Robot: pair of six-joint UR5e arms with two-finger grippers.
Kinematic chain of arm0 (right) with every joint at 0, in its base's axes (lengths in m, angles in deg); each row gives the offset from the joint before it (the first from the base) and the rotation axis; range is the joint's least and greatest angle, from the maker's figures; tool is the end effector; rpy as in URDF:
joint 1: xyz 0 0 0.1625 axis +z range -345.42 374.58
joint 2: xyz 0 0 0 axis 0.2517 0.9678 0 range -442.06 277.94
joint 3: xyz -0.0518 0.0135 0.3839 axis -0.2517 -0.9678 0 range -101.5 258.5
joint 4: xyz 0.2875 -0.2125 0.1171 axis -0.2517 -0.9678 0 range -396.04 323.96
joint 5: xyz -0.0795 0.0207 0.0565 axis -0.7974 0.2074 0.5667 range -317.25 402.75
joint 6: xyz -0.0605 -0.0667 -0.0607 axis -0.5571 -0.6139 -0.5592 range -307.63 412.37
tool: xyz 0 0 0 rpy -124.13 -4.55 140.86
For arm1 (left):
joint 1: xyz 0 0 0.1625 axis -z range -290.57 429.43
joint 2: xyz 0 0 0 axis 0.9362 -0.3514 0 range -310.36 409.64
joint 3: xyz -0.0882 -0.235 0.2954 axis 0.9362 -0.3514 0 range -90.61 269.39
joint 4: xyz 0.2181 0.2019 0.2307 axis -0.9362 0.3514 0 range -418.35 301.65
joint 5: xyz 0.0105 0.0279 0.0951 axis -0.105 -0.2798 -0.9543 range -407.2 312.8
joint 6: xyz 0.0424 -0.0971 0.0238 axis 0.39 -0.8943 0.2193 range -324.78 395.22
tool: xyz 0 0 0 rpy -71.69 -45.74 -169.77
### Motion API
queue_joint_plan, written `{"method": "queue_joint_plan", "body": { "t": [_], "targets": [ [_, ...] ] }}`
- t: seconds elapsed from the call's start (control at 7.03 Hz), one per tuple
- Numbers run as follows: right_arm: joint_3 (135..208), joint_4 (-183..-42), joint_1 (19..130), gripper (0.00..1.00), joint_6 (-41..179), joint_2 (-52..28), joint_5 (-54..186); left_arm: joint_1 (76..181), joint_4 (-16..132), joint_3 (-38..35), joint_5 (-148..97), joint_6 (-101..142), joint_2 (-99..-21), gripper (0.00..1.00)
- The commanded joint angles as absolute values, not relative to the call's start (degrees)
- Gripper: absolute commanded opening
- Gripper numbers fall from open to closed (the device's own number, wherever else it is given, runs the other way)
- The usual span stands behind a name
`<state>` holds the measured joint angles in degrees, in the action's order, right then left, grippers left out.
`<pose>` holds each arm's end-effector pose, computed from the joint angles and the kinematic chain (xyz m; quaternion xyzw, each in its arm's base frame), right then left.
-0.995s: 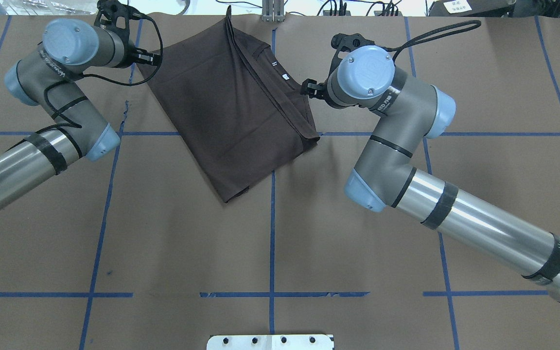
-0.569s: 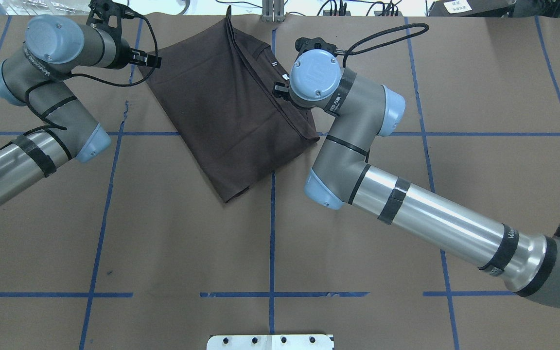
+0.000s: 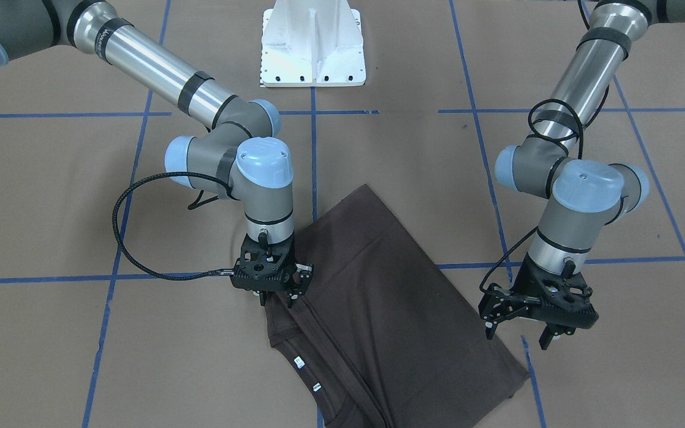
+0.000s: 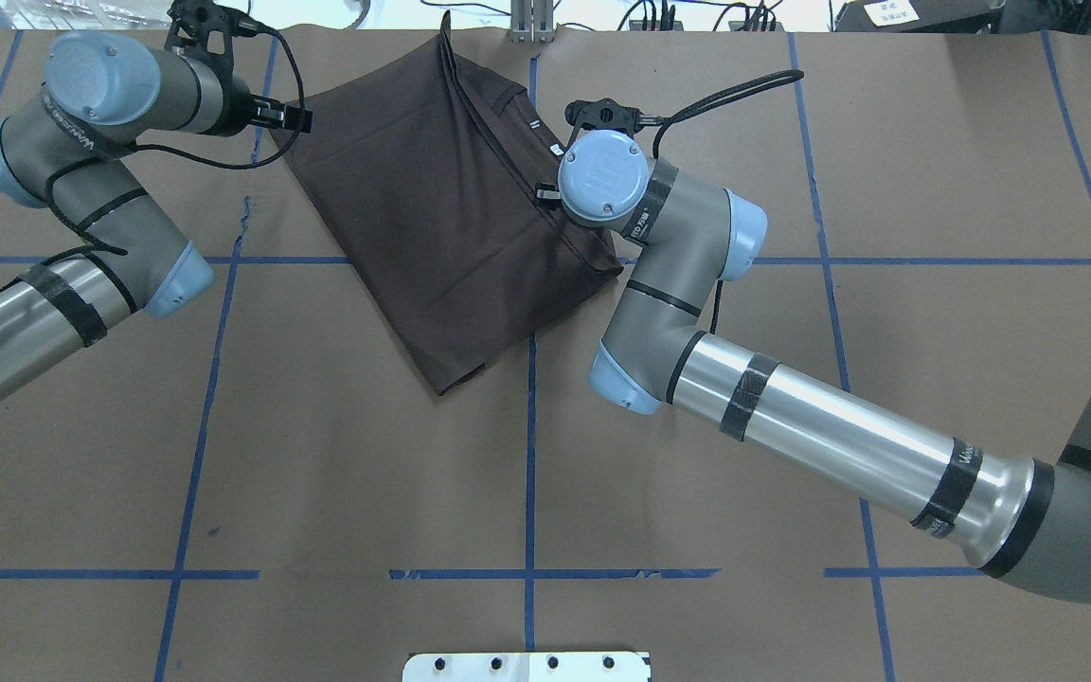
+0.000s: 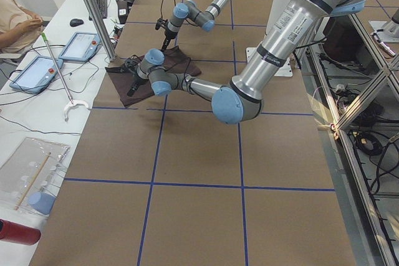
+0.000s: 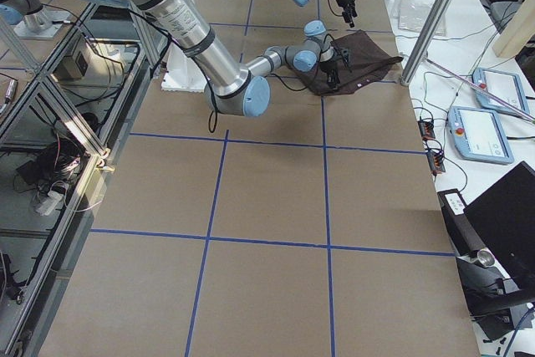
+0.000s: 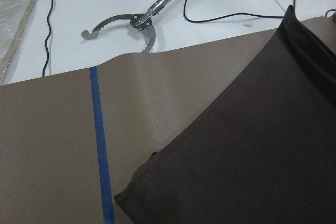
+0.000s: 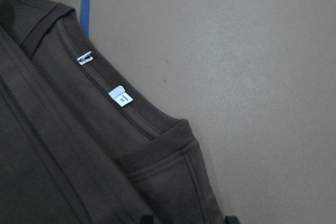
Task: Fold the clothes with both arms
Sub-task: 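Move the right gripper to the folded shirt's collar corner and grasp it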
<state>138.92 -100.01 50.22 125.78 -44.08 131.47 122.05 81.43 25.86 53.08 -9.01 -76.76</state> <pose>-0.5533 -0.5636 0.2641 0.1898 -0.3641 0.1554 0.8985 0.3460 -0.6406 0.3816 0.3246 0.3828 -0.0071 0.8649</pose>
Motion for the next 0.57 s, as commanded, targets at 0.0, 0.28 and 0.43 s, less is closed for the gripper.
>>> {"method": "queue_joint_plan", "body": {
  "t": [0.0,0.28,0.43],
  "targets": [
    [136.9,-98.9,50.2,0.55,125.1,-44.2,131.1,122.0,81.5,26.1,53.1,-9.2,-76.7,1.00],
    [136.8,-98.9,50.2,0.53,124.4,-44.2,131.0,122.0,81.5,26.4,53.1,-9.3,-76.7,1.00],
    [136.8,-98.9,50.2,0.02,124.4,-44.2,131.0,122.0,81.5,26.3,53.1,-9.3,-76.3,1.00]
  ]
}}
